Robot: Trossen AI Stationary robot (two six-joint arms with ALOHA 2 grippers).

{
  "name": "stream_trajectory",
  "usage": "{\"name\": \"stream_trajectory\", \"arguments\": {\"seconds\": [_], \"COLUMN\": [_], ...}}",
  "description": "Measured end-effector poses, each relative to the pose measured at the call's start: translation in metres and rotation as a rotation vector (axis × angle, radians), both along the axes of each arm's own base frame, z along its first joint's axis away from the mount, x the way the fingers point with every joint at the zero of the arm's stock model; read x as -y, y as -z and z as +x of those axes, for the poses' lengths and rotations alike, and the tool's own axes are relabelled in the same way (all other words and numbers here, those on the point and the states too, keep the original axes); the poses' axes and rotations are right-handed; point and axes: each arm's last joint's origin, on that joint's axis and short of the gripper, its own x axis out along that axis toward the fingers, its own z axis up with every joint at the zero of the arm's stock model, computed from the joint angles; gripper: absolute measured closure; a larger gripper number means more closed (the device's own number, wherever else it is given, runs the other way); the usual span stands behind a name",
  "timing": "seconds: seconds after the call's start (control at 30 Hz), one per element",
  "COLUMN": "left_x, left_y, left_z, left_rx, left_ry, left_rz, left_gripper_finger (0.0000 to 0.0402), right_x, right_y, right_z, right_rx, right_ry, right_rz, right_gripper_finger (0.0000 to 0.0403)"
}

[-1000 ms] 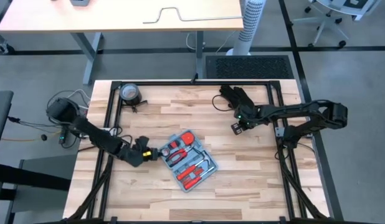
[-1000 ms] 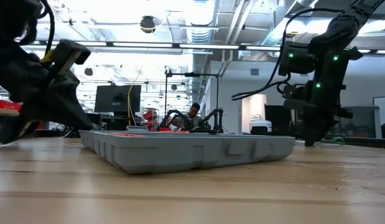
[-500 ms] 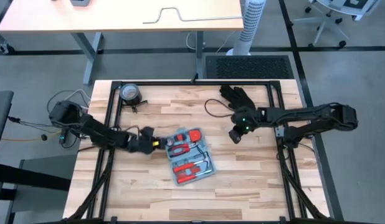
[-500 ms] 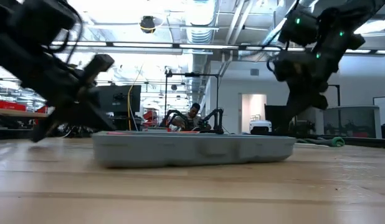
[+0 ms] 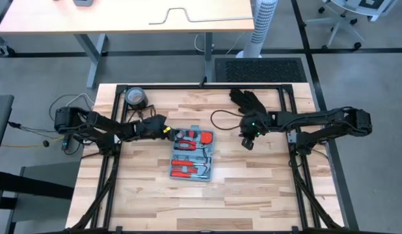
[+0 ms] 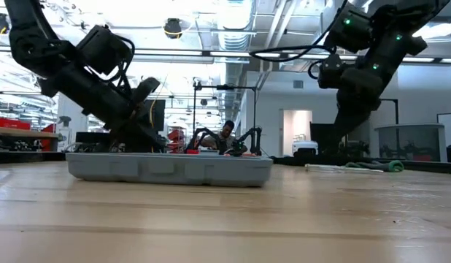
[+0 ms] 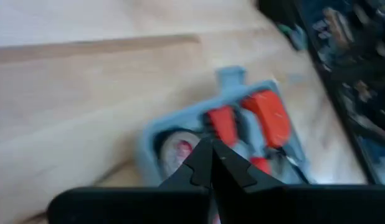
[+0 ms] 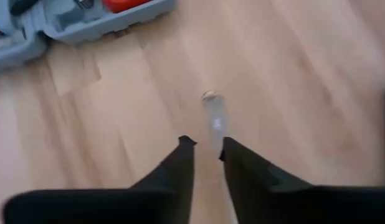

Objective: Prefit tool cases
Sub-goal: Adjust the gray toolbox, then put the transparent screwdriver into the gray toolbox

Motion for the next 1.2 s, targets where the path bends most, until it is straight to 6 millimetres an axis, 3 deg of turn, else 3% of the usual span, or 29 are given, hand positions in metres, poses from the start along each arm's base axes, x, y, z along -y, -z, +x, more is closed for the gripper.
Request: {"name": "stream_trajectory", "arguments": {"seconds": [0.27,0.47,0.93,1.03,1.13,1.2], "left_x": [0.008,0.021,0.044,0.046,0.048,0.049], "left_y": [-0.011,-0.028,-0.033,-0.03,-0.029,-0.028], "left_z": [0.008,0.006,-0.03,-0.034,-0.035,-0.035], "left_rx": [0.039,0.088,-0.158,-0.207,-0.218,-0.218], "left_ry": [0.137,0.145,0.107,0.103,0.108,0.116], "left_rz": [0.026,0.099,0.073,0.063,0.058,0.06], "left_gripper_finger": [0.0401,0.0401,0.0401,0.0402,0.0401,0.0401], "right_x": [0.002,0.003,0.018,0.018,0.017,0.016], "right_y": [0.005,0.031,0.056,0.059,0.061,0.061], "right_z": [0.007,0.021,0.049,0.05,0.05,0.05], "right_rx": [-0.002,-0.078,-0.206,-0.226,-0.236,-0.235], "right_ry": [-0.147,-0.173,-0.186,-0.142,-0.088,-0.058], "right_rz": [-0.078,-0.037,-0.025,-0.012,0.014,0.031], "right_gripper_finger": [0.0206,0.0188,0.0223,0.0268,0.0348,0.0365]}}
